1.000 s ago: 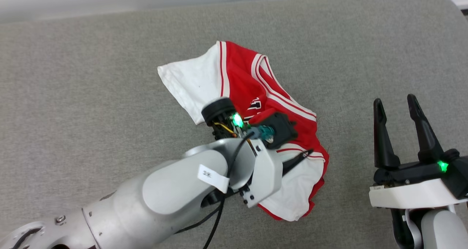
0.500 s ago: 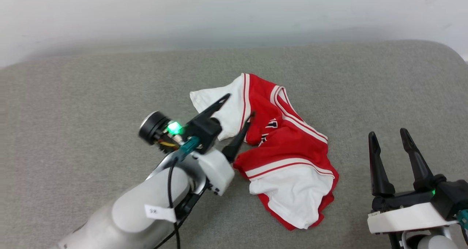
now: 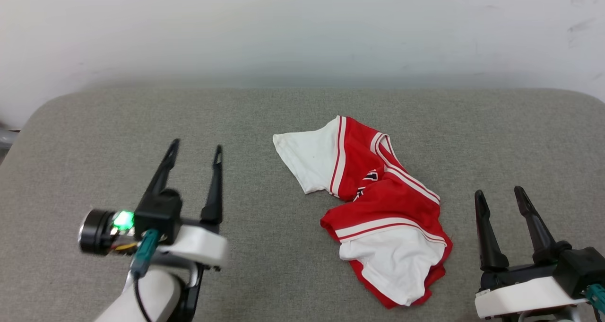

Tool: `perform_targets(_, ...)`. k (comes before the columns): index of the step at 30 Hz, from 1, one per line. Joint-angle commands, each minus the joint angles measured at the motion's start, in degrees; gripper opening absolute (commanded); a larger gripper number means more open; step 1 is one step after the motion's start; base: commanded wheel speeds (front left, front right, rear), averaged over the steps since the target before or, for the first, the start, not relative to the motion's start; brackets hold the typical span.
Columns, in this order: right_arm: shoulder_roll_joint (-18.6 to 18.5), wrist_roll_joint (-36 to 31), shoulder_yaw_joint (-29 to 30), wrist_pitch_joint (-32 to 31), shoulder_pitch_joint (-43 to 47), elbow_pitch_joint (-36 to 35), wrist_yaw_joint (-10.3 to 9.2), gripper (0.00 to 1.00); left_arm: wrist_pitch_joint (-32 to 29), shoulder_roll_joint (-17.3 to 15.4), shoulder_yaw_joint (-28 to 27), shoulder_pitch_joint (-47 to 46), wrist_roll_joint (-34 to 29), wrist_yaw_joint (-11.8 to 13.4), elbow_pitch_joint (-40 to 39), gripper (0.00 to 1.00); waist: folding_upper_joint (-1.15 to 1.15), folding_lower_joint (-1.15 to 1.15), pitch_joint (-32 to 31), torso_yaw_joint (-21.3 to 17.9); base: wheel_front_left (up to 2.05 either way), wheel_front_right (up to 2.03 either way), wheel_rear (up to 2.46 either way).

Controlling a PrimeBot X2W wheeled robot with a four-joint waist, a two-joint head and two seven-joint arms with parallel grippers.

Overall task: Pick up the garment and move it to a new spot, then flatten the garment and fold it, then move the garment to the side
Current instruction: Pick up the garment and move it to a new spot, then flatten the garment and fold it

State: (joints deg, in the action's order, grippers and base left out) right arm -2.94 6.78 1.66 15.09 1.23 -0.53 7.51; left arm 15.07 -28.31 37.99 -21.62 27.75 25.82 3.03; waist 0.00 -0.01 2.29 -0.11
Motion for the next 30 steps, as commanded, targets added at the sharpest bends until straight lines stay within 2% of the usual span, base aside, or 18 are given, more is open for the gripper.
perform_targets(1, 0.1, -0.3, -0.1, 0.1, 0.6, 0.1, -0.04, 1.00, 0.1, 0.2, -3.4, 4.3, -1.8, 1.1, -1.5, 1.00, 0.00, 0.01, -0.5, 0.2, 0.00, 0.00, 0.00)
perform_targets(4, 0.1, -0.4, 0.0, 0.1, 1.2, 0.4, -0.04, 1.00, 0.1, 1.2, -8.2, 9.8, -4.3, 1.8, -3.1, 1.00, 0.00, 0.01, -1.1, 0.2, 0.00, 0.00, 0.00)
perform_targets(10, 0.1, -0.4, 0.4, 0.1, 1.9, 0.7, -0.04, 1.00, 0.1, 4.8, -15.9, 18.5, -8.2, 0.3, -4.7, 1.00, 0.00, 0.01, -1.7, 0.1, 0.00, 0.00, 0.00)
perform_targets(12, 0.1, -0.3, 0.5, 0.1, 2.1, 0.8, -0.04, 1.00, 0.1, 5.4, -17.0, 19.7, -8.9, -0.1, -4.8, 1.00, 0.00, 0.01, -1.8, 0.0, 0.00, 0.00, 0.00)
perform_targets(19, 0.1, 0.3, 0.6, 0.1, 2.8, 1.0, -0.04, 1.00, 0.1, 10.5, -23.1, 25.0, -12.8, -4.9, -5.6, 1.00, 0.00, 0.01, -2.2, 0.1, 0.00, 0.00, 0.00)
perform_targets(25, 0.1, 0.6, 0.5, 0.1, 3.3, 1.4, -0.04, 1.00, 0.1, 13.7, -27.0, 27.1, -15.7, -8.9, -4.4, 1.00, 0.00, 0.01, -2.5, 0.2, 0.00, 0.00, 0.00)
perform_targets(30, 0.1, 0.9, 0.4, 0.1, 3.7, 1.8, -0.04, 1.00, 0.1, 15.8, -29.5, 28.2, -17.6, -11.3, -3.7, 1.00, 0.00, 0.01, -2.7, 0.2, 0.00, 0.00, 0.00)
